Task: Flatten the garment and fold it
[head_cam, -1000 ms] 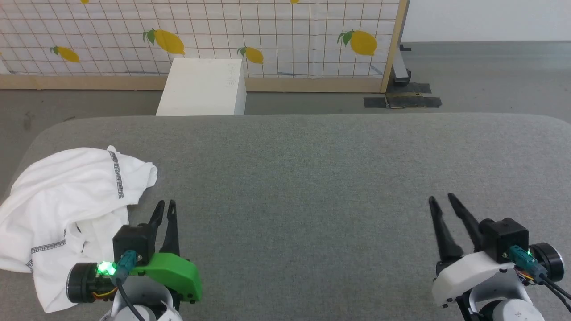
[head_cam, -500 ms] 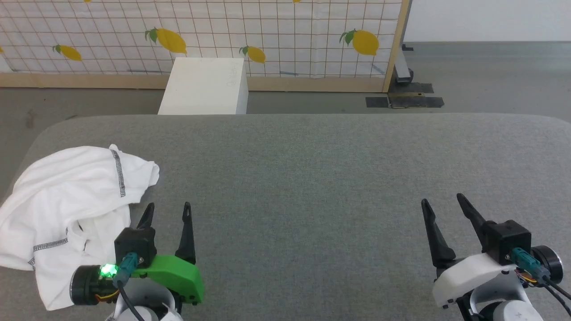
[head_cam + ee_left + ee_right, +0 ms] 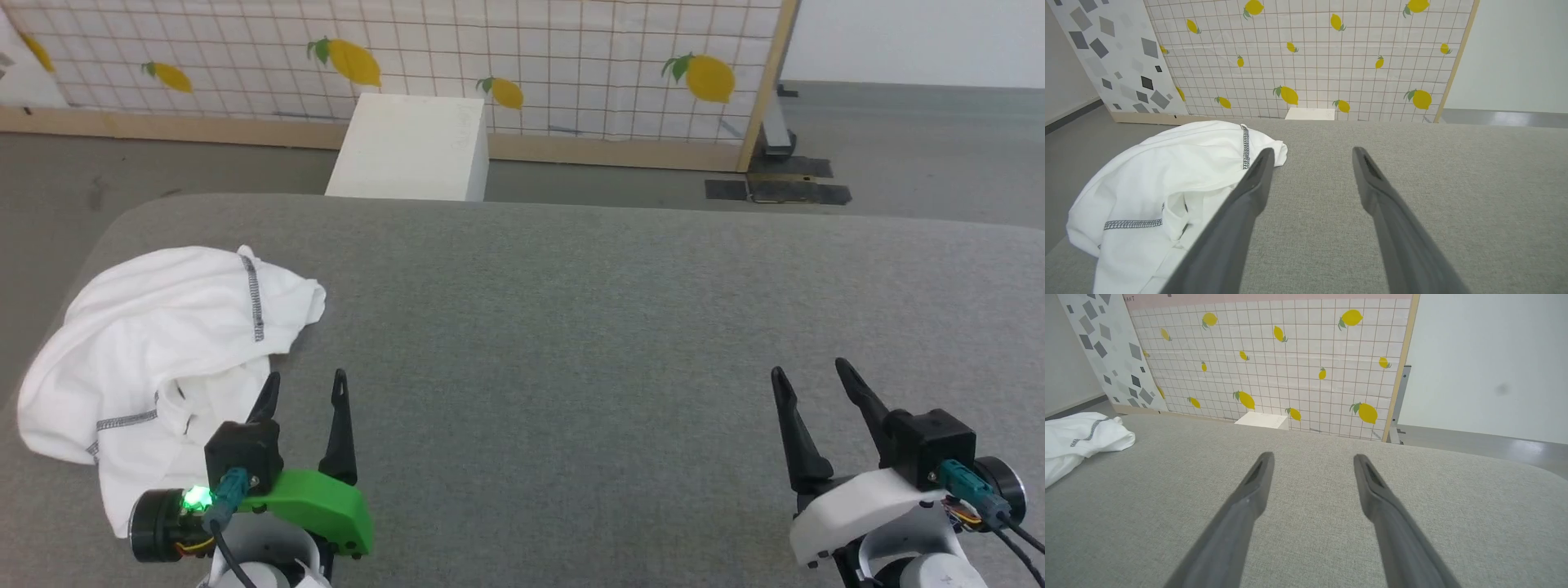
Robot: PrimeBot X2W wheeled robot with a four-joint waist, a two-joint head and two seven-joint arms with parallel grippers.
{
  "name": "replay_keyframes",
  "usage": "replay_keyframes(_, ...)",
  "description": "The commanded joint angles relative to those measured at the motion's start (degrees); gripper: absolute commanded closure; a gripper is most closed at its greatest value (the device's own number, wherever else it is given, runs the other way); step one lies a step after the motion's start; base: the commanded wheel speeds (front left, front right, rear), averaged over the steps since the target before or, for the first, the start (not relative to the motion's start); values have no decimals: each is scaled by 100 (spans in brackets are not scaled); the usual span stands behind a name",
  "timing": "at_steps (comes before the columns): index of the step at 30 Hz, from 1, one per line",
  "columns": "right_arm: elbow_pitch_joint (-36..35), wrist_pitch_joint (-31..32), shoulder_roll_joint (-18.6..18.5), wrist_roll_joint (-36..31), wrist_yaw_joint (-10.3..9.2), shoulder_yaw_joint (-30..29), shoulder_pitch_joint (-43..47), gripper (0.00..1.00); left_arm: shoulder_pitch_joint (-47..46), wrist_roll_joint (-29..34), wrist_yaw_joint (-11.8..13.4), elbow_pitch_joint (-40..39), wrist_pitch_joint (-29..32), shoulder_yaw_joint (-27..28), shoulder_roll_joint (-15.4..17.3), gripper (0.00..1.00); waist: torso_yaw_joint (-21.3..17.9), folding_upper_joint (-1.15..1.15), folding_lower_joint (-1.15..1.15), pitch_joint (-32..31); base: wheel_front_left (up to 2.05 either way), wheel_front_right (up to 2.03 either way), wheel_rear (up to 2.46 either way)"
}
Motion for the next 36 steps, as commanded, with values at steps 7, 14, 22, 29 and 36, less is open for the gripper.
replay_keyframes(7, 117, -131, 1, 120, -3, 89, 78, 0, -6, -143, 96, 69, -127, -5, -8, 0, 296, 0, 0, 27, 0, 0, 0)
replay_keyframes(14, 200, -225, 1, 168, -3, 81, 76, 0, 16, -241, 164, 87, -221, 27, -10, 0, 602, 0, 0, 58, 0, 0, 0)
replay_keyframes(22, 291, -320, 1, 215, -4, 86, 75, 0, 50, -338, 229, 111, -315, 32, -12, 0, 917, 0, 0, 69, 0, 0, 0)
replay_keyframes(29, 368, -398, 1, 276, -5, 154, 73, 0, 79, -381, 276, 140, -398, 37, -14, 0, 1167, 0, 0, 67, 0, 0, 0)
replay_keyframes(36, 433, -472, 2, 339, -5, 218, 64, 0, 103, -415, 338, 171, -482, 43, -15, 0, 1380, 0, 0, 68, 0, 0, 0)
